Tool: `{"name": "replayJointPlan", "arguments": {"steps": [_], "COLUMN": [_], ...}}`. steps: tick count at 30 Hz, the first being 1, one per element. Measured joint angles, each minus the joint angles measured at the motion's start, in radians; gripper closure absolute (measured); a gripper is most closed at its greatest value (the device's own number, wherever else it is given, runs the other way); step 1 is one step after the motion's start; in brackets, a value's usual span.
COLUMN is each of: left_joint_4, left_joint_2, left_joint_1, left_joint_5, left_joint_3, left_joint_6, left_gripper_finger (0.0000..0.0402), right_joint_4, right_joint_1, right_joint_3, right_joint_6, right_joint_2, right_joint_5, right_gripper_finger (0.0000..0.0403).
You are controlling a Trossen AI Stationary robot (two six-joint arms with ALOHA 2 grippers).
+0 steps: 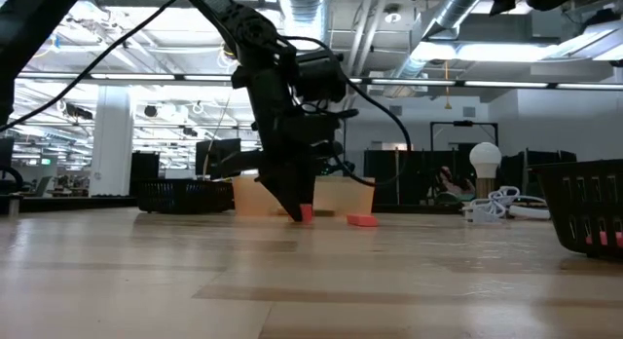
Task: Pick & Place School Supplies
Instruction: Put the orange eraser into the bottom black bin
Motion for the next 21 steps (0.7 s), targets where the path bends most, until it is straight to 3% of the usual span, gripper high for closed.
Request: {"name": "replayJointPlan", "arguments": {"steps": [3,12,17,21], "left_joint_4": [0.009,0.018,0.051,0.198], "left_joint_2": [-0.006,-0.112,-0.248,-0.346], "left_joint_1": [-0.002,0.005,0.006,0.009], "left_joint_5": [-0.031,-0.103,0.074,0.181], "left_joint_3": [-0.002,-0.008,-0.007,-0.006], "left_joint_6": [-0.072,-0.238,-0.562,-0.877], "left_gripper_finger": [0.0374,0.0376,0.0376,0.0376], "right_joint_4": [0.001,0.014,0.015,0.016], "right_joint_1": [0.0,0.0,-0.001,-0.001], "right_joint_3": [0.0,0.0,0.016,0.053], "right_joint_6": [0.0,0.002,0.032,0.032], "right_joint_2": [0.0,0.0,0.001,0.0], "right_joint_5": [0.0,0.029,0.037,0.038], "right_gripper_finger": [0.0403,0.0403,0.0403,0.0403]}}
